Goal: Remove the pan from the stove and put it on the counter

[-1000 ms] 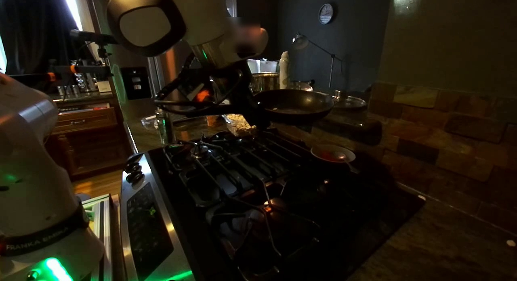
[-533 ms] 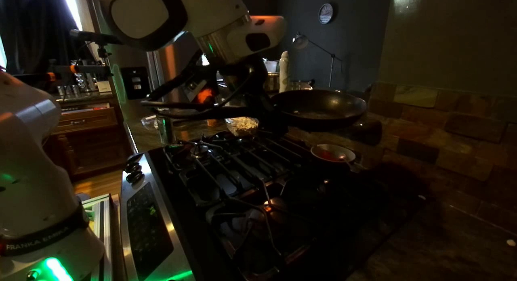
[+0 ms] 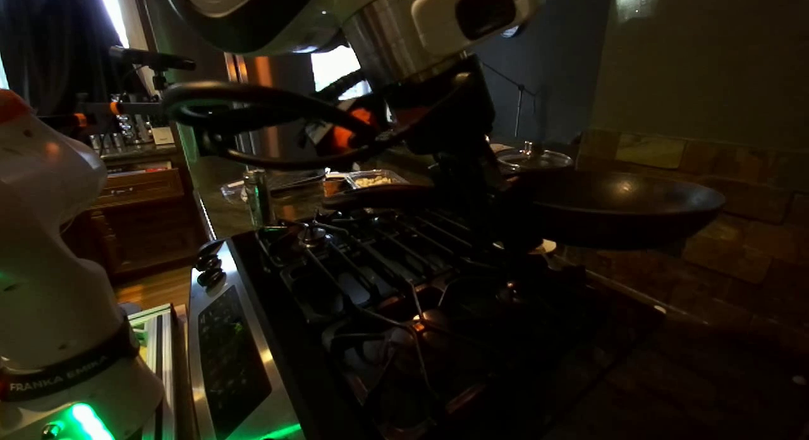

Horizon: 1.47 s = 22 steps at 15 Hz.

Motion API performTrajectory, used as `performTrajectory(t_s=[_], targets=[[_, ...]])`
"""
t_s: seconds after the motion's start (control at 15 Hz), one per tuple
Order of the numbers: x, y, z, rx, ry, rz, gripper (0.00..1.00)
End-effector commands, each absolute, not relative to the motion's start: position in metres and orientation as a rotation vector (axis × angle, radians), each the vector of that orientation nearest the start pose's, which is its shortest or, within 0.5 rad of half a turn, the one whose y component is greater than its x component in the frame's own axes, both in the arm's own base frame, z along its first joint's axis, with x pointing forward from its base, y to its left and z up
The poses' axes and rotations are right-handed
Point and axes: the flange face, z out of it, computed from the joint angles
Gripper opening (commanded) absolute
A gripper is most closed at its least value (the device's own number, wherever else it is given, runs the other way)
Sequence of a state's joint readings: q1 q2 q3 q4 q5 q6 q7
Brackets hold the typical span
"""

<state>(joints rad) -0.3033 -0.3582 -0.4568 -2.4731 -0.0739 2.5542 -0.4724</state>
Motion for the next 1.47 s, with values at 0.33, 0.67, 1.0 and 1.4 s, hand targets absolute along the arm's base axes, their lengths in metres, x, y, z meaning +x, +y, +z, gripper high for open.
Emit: performTrajectory(t_s=[0.33, 0.67, 1.0, 1.4], targets=[[0.344, -0.337, 0.451, -3.182, 0.33, -0.734, 0.0], [0.327, -0.363, 0.437, -3.096, 0.121, -0.788, 0.0], [0.337, -0.393, 0.425, -3.112, 0.332, -0.743, 0.0], [0.397, -0.407, 0.395, -3.252, 0.298, -0.62, 0.0]])
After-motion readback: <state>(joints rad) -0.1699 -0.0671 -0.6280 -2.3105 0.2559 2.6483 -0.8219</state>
